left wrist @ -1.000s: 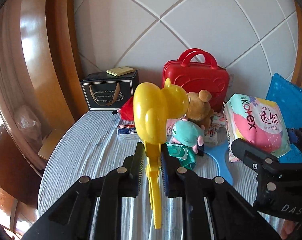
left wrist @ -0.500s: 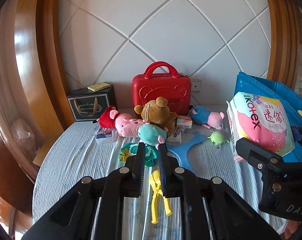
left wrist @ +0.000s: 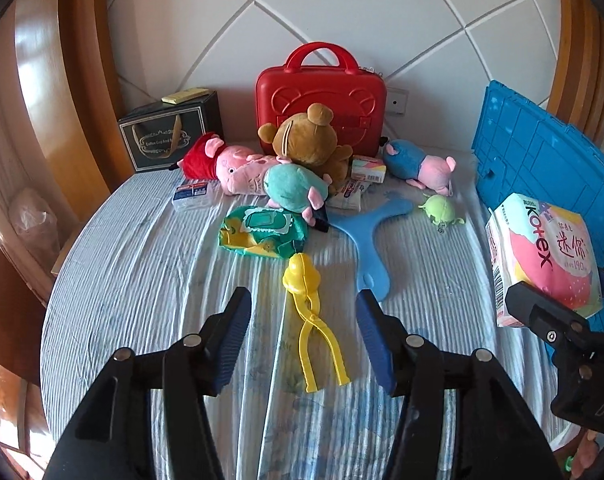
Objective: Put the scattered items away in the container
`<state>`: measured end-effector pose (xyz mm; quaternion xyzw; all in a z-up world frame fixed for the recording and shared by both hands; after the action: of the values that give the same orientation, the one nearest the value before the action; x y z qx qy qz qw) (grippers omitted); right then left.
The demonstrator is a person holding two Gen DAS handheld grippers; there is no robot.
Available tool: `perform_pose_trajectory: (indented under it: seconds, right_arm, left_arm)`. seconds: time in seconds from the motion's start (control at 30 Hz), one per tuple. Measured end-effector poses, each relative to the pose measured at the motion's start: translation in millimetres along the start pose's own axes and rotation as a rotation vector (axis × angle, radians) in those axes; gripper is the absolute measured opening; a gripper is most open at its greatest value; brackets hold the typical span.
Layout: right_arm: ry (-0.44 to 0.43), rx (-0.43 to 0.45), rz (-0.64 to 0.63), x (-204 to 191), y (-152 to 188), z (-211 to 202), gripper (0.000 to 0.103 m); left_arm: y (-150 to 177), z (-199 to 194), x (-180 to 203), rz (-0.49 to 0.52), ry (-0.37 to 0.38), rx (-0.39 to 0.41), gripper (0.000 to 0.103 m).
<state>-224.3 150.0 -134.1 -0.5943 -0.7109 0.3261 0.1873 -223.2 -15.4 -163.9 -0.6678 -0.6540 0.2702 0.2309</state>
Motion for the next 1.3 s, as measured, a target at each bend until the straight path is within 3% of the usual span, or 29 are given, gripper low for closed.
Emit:
perform_pose_trajectory:
  seconds: [0.3, 0.57, 0.67, 0.73, 0.77, 1.0, 1.3]
  right_arm:
    - [-0.031, -0.105, -0.021, 29, 8, 111, 0.087]
    - [-0.026, -0.144, -0.036, 47, 24, 195, 0.087]
    - [-0.026, -0.157, -0.034, 47, 28, 214, 0.087]
    - [-0.021, -0.166, -0.044, 44, 30, 224, 0.087]
    - [-0.019, -0.169, -0.046, 43, 30, 227, 0.087]
    - [-0.025, -0.131, -0.044, 24, 3, 196, 0.087]
    - [-0.001, 0.082, -0.029, -7, -73, 61, 0.087]
  left_arm:
    - [24, 133, 12, -0.041, -0.016, -0.165, 0.053]
    - [39, 224, 17, -0.055, -0.037, -0.221, 0.053]
    - [39, 231, 15, -0.07, -0.015, -0.182, 0.054]
    - [36, 230, 17, -0.058, 0.007, -0.164, 0.036]
    - [36, 228, 18, -0.056, 0.021, -0.165, 0.033]
    - [-3, 160, 8, -0.022, 0.017, -0.068, 0.032]
    - [-72, 17, -8, 0.032, 0.01, 0.151, 0.032]
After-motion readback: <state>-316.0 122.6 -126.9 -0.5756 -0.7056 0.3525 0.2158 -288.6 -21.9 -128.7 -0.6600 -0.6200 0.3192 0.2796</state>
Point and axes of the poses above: each gripper's, at about its wrist camera, not at the fingertips, and z roughly the way its jaws point, x to its right, y to its underside, the point moved 7 cm from there along z, roughly the way its jaws point, and after that the axes turned 6 degrees about z, right-handed, at the moved point
